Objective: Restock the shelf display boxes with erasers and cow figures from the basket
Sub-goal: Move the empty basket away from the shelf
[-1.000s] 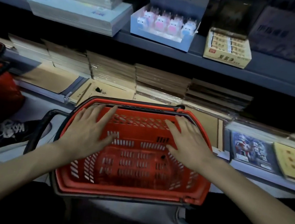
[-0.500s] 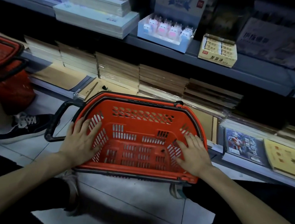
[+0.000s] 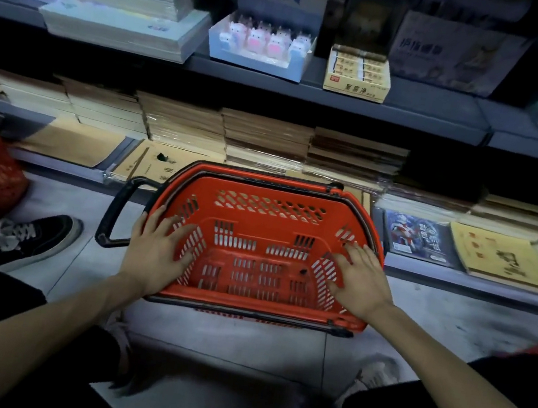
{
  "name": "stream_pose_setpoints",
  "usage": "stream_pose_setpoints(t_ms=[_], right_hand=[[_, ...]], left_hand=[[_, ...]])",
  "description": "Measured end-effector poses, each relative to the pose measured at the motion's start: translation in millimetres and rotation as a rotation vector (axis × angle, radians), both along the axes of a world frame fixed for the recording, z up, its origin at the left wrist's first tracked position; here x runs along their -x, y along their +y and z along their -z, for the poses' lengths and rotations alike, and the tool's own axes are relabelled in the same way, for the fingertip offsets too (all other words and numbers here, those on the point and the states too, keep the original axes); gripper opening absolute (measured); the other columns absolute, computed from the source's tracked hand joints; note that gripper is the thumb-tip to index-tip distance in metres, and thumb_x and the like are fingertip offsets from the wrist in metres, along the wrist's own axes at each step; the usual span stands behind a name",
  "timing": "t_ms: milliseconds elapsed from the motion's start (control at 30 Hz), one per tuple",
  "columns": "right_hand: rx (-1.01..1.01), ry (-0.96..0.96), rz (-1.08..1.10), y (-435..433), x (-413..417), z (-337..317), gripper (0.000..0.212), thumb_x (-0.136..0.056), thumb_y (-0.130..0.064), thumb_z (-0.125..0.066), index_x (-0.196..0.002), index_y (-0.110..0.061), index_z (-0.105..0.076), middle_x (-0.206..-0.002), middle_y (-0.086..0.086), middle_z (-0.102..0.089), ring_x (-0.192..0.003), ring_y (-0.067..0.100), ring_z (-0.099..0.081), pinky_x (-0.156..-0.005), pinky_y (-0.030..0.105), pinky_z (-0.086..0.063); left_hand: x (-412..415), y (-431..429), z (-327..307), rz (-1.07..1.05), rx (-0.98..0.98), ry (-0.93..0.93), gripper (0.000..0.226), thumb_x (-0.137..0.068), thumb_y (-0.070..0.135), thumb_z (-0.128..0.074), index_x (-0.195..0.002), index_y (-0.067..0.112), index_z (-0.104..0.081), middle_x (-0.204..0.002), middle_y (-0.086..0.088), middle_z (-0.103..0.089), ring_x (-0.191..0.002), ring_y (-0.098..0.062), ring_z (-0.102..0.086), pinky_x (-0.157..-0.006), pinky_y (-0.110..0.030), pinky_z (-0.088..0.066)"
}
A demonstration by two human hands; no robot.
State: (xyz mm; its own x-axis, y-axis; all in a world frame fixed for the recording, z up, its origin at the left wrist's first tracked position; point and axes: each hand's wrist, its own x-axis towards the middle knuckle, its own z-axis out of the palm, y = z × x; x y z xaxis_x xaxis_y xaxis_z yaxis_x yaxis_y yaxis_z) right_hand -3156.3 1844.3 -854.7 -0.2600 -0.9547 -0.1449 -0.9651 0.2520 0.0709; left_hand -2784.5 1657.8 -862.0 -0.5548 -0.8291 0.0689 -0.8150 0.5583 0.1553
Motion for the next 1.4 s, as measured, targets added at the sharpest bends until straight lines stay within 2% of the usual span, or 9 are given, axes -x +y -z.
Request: stream_pose_setpoints(t_ms=[333,467,533,633,800,967,1100,1233,1400], right_hand=[[0.074,-0.032,0.116,28,43,10,0.058,-0.083,-0.046,-0.069,-0.135,-0.021,-0.062,-0.137,0.009,-0.057,-0.136,0.03,-0.048,-0.126,0.042,-0.019],[0.16,-0.032,0.126,26,44,8,0.049,-0.085,-0.039,-0.069,-0.127,-0.016,-0.066,-0.128,0.01,-0.059,-0.129,0.033,-0.051,-0.121,0.044,-0.028],[0.245,0.01,0.154,27,42,7,0.048,-0.086,-0.036,-0.069,-0.128,-0.012,-0.066,-0.131,0.016,-0.058,-0.132,0.038,-0.048,-0.119,0.047,-0.03],[0.275,0.005,0.218,32,39,7,0.059,-0.09,-0.042,-0.067,-0.142,-0.015,-0.056,-0.153,0.02,-0.043,-0.148,0.039,-0.032,-0.124,0.05,-0.024],[0.156,-0.08,0.247,40,29,9,0.075,-0.091,-0.058,-0.061,-0.154,-0.023,-0.038,-0.168,0.017,-0.014,-0.158,0.034,0.0,-0.127,0.046,-0.013],[0.098,-0.085,0.266,40,18,-10,0.076,-0.093,-0.058,-0.057,-0.157,-0.024,-0.033,-0.169,0.016,-0.009,-0.157,0.036,0.004,-0.128,0.047,-0.006],[0.113,-0.087,0.211,40,4,-31,0.076,-0.094,-0.056,-0.057,-0.158,-0.024,-0.031,-0.169,0.018,-0.006,-0.157,0.037,0.005,-0.128,0.048,0.001],[0.207,-0.133,0.151,37,-12,-68,0.079,-0.094,-0.059,-0.056,-0.16,-0.027,-0.026,-0.17,0.015,-0.005,-0.158,0.033,0.004,-0.128,0.045,-0.002],[0.413,-0.225,0.112,34,-29,-111,0.074,-0.093,-0.06,-0.057,-0.157,-0.028,-0.035,-0.168,0.01,-0.021,-0.157,0.029,-0.013,-0.127,0.044,-0.016]], left_hand=[[52,-1,5,0.076,0.002,0.018,0.068,-0.085,0.061,-0.044,-0.143,0.027,-0.055,-0.144,-0.007,-0.055,-0.152,-0.032,-0.024,-0.126,-0.054,-0.008],[54,6,1,-0.006,0.017,0.095,0.061,-0.091,0.052,-0.055,-0.145,0.023,-0.051,-0.151,-0.013,-0.045,-0.145,-0.034,-0.034,-0.124,-0.058,-0.017],[51,12,0,-0.09,0.048,0.146,0.061,-0.093,0.045,-0.063,-0.147,0.022,-0.048,-0.152,-0.016,-0.041,-0.142,-0.037,-0.037,-0.121,-0.059,-0.025],[47,22,1,-0.156,0.018,0.203,0.067,-0.093,0.044,-0.066,-0.15,0.018,-0.044,-0.154,-0.018,-0.04,-0.142,-0.039,-0.037,-0.118,-0.059,-0.03],[44,25,5,-0.095,-0.027,0.137,0.075,-0.093,0.052,-0.065,-0.155,0.02,-0.04,-0.164,-0.02,-0.025,-0.151,-0.041,-0.023,-0.123,-0.057,-0.021],[51,25,-11,-0.106,-0.081,0.049,0.078,-0.092,0.062,-0.055,-0.157,0.024,-0.034,-0.163,-0.021,-0.023,-0.151,-0.041,-0.021,-0.124,-0.058,-0.02],[51,38,-36,-0.09,-0.09,0.036,0.081,-0.089,0.066,-0.049,-0.157,0.025,-0.033,-0.157,-0.018,-0.034,-0.147,-0.037,-0.03,-0.123,-0.056,-0.023],[52,55,-74,-0.012,-0.054,0.036,0.076,-0.093,0.062,-0.053,-0.157,0.027,-0.033,-0.158,-0.014,-0.034,-0.146,-0.034,-0.03,-0.122,-0.053,-0.025],[58,61,-124,0.019,-0.077,0.22,0.073,-0.095,0.06,-0.054,-0.158,0.031,-0.032,-0.157,-0.007,-0.036,-0.143,-0.029,-0.037,-0.117,-0.049,-0.036]])
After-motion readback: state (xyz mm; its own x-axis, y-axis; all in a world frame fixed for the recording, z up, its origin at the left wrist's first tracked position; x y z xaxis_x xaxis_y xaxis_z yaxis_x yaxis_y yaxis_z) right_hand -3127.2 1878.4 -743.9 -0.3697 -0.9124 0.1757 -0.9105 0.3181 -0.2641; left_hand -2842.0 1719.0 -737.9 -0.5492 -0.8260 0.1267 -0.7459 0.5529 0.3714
